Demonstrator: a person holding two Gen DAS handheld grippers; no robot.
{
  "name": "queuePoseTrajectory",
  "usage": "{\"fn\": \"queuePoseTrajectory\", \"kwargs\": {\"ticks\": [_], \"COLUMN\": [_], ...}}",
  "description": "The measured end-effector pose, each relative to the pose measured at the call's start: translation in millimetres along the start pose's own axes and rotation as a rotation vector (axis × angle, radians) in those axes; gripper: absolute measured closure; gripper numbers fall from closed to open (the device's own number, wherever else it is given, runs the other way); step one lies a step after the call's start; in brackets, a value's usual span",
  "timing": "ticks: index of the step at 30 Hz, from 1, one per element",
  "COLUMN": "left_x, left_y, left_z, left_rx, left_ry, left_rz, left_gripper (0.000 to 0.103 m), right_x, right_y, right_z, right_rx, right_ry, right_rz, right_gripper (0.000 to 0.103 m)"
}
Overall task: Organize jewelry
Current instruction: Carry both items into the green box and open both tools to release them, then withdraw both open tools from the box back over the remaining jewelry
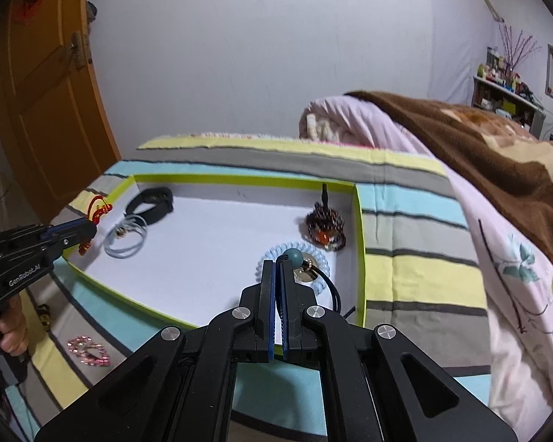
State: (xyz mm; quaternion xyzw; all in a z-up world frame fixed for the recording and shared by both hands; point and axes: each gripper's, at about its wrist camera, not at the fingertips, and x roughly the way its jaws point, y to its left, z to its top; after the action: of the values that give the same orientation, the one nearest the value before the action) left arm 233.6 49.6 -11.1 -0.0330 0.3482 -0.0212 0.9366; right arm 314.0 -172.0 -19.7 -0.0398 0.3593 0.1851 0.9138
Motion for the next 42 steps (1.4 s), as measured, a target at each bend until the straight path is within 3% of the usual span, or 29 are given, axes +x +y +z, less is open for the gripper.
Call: {"fn": "queuePoseTrajectory", "kwargs": {"ticks": [10,12,13,14,17,20,30,42], "left_x": [9,9,9,9,6,0,-39,-97], "left_y": [-5,-6,-7,-7,-8,-8,-9,-24], "left_z": [-3,-3,-4,-4,-5,-5,-14,-51], "left_rx": [0.017,0.021,0.024,0.027,0.032,0.029,0.0,0.004], "left_ry": [0.049,0.053,0.056,0.058,0.054,0.045,-0.013,-0.061], "left_rz": [-0.052,-0.055,-0.056,-0.058,-0.057,-0.064,-0.044,-0.025], "left_gripper": [0.095,0.095,0.094,0.091,0.079,0.078,0.078,0.078], "right_x": [11,9,8,6,0,-7,-53,-110], "right_y": [0,1,2,2,3,4,12,34], "right_z": [-4,-5,-5,-5,-5,-5,-19,-61], "right_rx": [0.008,0.004,0.004,0.002,-0.002,0.002,0.022,0.008], "right_ry": [0.053,0.049,0.046,0.041,0.027,0.014,-0.043,-0.072], "right_rz": [0.007,0.001,0.003,0.005,0.003,0.005,0.022,0.036], "right_gripper": [0.101,0.098,0.091,0.085,0.084,0.084,0.084,0.084]}}
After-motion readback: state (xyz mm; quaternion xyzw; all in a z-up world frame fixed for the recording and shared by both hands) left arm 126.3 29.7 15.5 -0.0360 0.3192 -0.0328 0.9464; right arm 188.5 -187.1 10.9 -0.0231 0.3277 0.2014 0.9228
